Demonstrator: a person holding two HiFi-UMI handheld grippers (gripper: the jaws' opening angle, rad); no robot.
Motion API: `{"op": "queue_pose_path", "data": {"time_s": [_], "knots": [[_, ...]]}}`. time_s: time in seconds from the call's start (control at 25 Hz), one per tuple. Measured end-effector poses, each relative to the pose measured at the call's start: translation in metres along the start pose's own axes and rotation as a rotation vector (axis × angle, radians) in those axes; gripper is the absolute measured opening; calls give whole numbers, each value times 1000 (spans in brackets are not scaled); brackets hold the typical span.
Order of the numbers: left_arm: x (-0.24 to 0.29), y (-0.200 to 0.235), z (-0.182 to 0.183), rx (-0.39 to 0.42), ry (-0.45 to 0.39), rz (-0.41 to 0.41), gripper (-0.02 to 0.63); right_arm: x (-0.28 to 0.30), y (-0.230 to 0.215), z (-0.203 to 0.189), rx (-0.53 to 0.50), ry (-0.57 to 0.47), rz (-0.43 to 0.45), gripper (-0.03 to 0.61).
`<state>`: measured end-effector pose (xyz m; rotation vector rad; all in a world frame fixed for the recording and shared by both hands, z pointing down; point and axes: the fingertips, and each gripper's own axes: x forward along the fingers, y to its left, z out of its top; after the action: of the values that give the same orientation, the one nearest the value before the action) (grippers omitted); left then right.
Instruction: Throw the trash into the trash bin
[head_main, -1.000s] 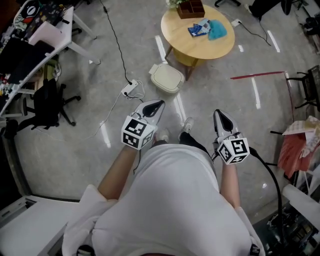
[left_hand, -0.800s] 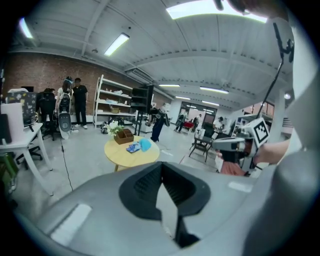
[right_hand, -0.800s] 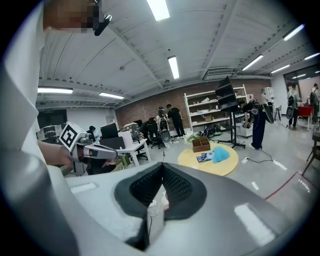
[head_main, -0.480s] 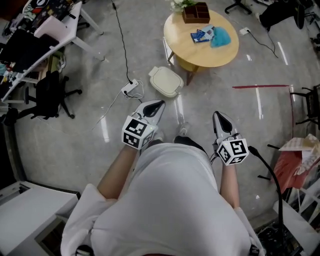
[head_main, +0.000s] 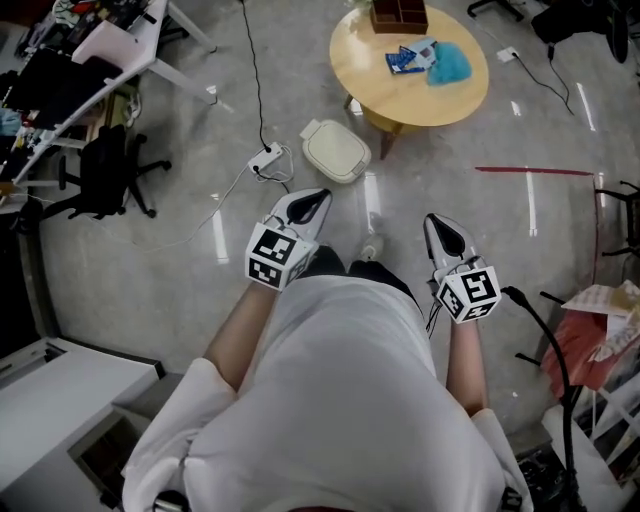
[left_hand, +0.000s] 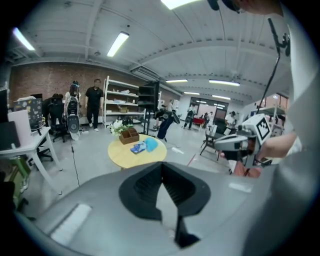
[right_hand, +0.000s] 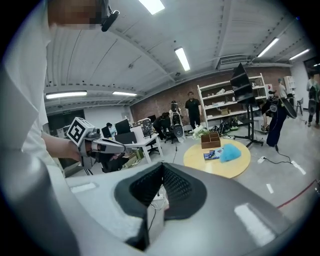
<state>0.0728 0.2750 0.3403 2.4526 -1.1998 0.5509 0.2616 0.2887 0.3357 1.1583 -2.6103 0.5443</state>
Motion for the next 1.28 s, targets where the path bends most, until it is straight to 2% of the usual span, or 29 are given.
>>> {"op": "queue_pose_path", "data": {"time_s": [0.32,0.56,0.84,1.04,1.28], "knots": [[12,16,4,-16,26,4,3,17,-6,2,40,-12,-1,2],[22,39,5,2,45,-29,3,37,-7,4,75,-22,-54,2],[50,63,-3,70,97,-74,3,60,-8,0,107,-8,-96,2],[71,66,-25,115,148,-138,3,70,-3,-13,135,12,-110,2],[105,72,-42,199,145,-192,3,84,-9,-31,182,30,-139,2]]}}
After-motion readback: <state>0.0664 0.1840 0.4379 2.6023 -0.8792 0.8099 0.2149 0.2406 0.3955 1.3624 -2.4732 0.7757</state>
